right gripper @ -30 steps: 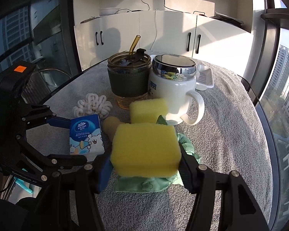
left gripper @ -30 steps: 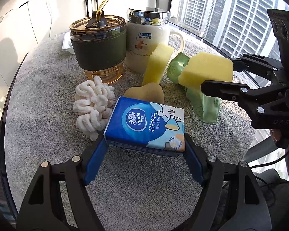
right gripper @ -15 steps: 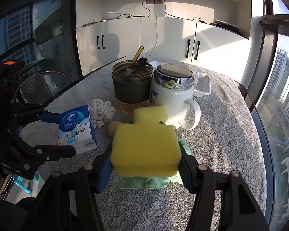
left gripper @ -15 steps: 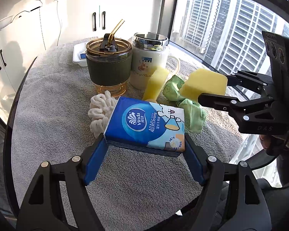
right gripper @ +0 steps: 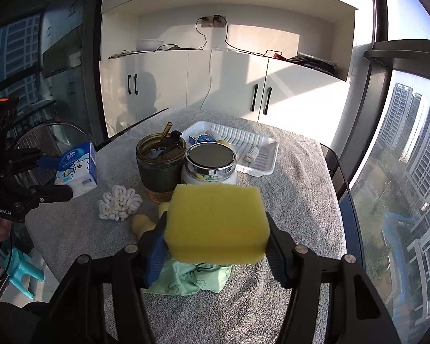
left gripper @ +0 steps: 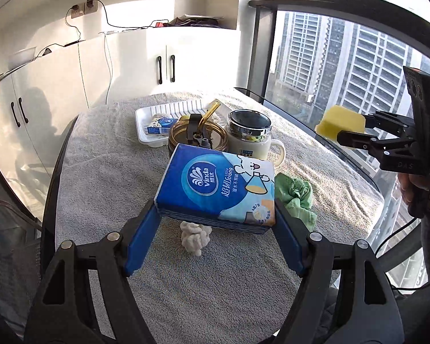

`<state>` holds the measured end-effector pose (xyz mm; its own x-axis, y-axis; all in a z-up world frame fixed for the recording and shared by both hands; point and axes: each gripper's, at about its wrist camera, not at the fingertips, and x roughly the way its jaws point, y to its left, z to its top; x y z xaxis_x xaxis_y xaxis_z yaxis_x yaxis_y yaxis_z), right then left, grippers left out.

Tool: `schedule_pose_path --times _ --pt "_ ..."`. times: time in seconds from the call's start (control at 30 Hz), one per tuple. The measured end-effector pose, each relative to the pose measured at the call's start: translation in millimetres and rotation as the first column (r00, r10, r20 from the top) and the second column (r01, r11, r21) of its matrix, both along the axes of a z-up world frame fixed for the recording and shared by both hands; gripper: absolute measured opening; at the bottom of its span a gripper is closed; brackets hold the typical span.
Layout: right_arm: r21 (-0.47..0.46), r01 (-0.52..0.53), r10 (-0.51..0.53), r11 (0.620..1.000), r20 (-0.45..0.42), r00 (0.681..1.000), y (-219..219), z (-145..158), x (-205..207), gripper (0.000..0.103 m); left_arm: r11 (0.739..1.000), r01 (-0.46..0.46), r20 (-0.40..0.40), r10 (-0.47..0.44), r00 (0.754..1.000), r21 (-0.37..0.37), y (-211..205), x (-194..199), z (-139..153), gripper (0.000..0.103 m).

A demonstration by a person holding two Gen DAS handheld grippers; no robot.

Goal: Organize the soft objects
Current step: 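Carry the sponge and tissue pack to the white tray and release both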

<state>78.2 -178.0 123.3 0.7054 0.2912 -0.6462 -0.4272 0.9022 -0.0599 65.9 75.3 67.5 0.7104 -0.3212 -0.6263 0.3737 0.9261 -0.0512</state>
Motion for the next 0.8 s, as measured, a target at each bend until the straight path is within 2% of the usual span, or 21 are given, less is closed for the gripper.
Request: schedule_pose_path --times 0.23,0.4,0.57,0.8 --pt "-0.045 0.006 -0.002 0.999 0.091 0.996 -18.5 47.2 42.2 0.062 0.999 -0.027 0.094 0.023 0.995 0.044 20.0 54.3 44.4 0.074" --pt "-0.063 -0.008 0.014 0.998 0.090 0.996 -23.0 64.1 97.5 0.062 0.998 -0.029 0.086 0.025 0.996 0.052 34.3 127.8 58.8 0.075" --pt "-0.082 -0.013 0.018 0.997 0.061 0.998 -20.9 65.4 165.9 0.062 0.997 -0.056 0.042 0.054 0.998 0.051 44.0 210.5 53.5 0.075" --pt "-0.109 -0.033 0.033 0.994 -0.003 0.999 -10.3 37.0 248.5 0.062 0.996 -0.032 -0.026 0.035 0.999 0.088 28.5 292.9 12.1 0.075"
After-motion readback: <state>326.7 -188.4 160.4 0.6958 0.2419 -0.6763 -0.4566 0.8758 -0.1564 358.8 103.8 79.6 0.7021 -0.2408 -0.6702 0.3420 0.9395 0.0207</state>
